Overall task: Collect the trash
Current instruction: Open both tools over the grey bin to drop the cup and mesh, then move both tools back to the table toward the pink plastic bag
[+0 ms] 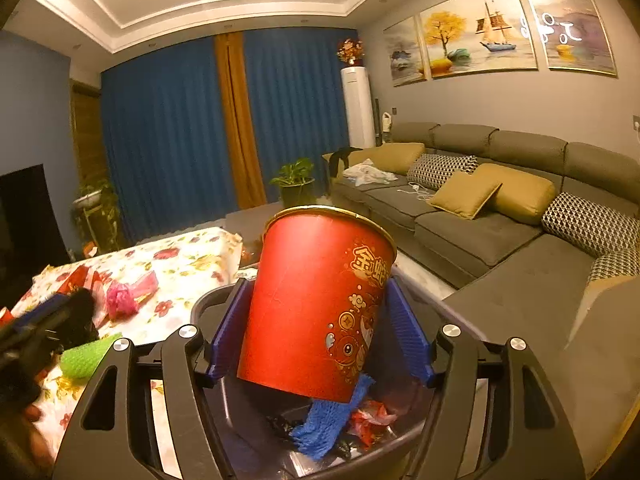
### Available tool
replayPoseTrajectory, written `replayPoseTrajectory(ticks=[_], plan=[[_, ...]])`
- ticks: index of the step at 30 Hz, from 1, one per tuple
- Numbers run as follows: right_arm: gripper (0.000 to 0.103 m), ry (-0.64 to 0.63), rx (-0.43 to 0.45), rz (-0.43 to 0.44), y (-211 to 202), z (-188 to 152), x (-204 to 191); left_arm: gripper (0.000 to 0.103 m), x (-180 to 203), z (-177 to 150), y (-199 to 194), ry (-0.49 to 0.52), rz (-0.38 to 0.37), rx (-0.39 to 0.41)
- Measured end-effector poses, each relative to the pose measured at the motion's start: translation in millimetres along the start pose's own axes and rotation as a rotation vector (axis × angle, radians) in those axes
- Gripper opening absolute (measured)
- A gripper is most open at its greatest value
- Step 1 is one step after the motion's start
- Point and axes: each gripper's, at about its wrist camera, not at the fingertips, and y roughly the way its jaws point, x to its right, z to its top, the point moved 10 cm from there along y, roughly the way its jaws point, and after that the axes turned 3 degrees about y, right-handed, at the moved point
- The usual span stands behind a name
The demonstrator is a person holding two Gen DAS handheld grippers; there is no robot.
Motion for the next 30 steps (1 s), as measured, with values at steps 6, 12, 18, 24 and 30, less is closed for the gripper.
replayPoseTrajectory(ticks=[6,12,18,24,30], plan=[[0.081,0.015,0.015,-0.005,2,5,-2,0.083,-41,0,-30,-0.044,0.103,0.017],[0.082,0.005,0.042,0.001,-14,10,-11,0.083,-83,-13,-44,-0.075,0.208,-0.011],[0.082,-0.001,0.05,0.044,-29,5,-42,0.083,-128,-21,-68,-0.109,0.303,-0.015],[0.082,-0.049,0.022,0.147,-39,-9,-99,0.083,-180,-27,-103,-0.135,0.407,-0.005],[0.082,-0.098,-0.011,0.255,-44,-27,-167,0.083,-231,-34,-138,-0.136,0.526,-0.006]])
